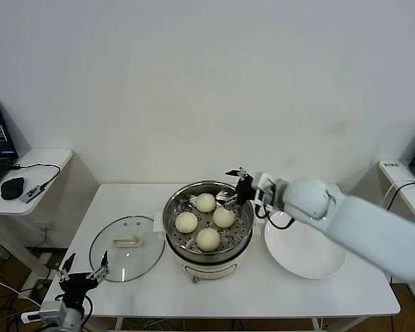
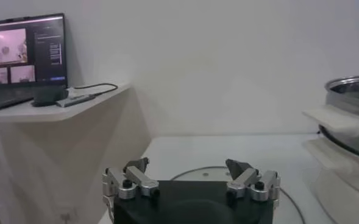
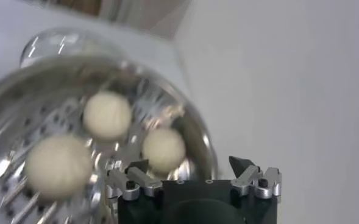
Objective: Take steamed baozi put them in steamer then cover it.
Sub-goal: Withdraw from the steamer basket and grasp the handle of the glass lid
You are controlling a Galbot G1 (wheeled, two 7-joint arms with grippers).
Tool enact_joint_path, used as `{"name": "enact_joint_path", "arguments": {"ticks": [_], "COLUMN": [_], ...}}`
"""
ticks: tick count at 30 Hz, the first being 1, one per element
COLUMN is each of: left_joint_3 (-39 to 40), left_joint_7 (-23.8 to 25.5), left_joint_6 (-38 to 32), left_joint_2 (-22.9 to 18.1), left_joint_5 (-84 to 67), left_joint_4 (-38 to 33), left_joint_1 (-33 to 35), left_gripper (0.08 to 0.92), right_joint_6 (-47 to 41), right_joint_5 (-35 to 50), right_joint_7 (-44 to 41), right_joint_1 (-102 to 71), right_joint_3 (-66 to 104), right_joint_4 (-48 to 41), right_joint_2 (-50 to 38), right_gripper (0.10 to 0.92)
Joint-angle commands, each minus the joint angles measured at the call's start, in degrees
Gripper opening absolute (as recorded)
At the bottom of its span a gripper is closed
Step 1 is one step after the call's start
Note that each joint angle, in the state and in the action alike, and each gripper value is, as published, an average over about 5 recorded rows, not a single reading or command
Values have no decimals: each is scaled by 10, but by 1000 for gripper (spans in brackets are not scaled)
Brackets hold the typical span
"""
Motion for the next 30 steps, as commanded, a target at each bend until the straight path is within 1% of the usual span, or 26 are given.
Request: {"name": "enact_joint_path", "arguments": {"ticks": [1,3,6,10,14,18,22,25,30], "left_joint_3": [7,11,18,13,1,4,21,40,67], "left_joint_7": [-3,-3,-5,-22,-30,-26,-20,-17,-9], "left_joint_6": [-5,-10,-31,-83,-123,-146,-158,-159,-158], "left_joint_2": [-2,-2,4,19,40,63,77,84,94], "left_joint_5": [20,46,138,344,519,656,745,775,782], "left_joint_4": [10,17,36,80,118,148,177,200,232], "left_joint_1": [-1,-3,-7,-18,-27,-34,-51,-75,-113], "left_gripper": [823,823,823,823,823,823,823,823,823], "right_joint_6": [217,240,255,253,249,254,259,261,263], "right_joint_5": [-141,-158,-181,-207,-215,-222,-225,-225,-227], "right_joint_7": [60,44,20,-2,-3,1,5,7,15], "right_joint_1": [-556,-598,-658,-724,-772,-811,-833,-840,-845], "right_joint_3": [598,646,718,803,857,885,901,910,917], "right_joint_4": [42,42,50,80,114,132,137,135,133], "right_joint_2": [109,157,233,317,373,408,417,421,432], "right_gripper": [823,823,823,823,823,823,823,823,823]}}
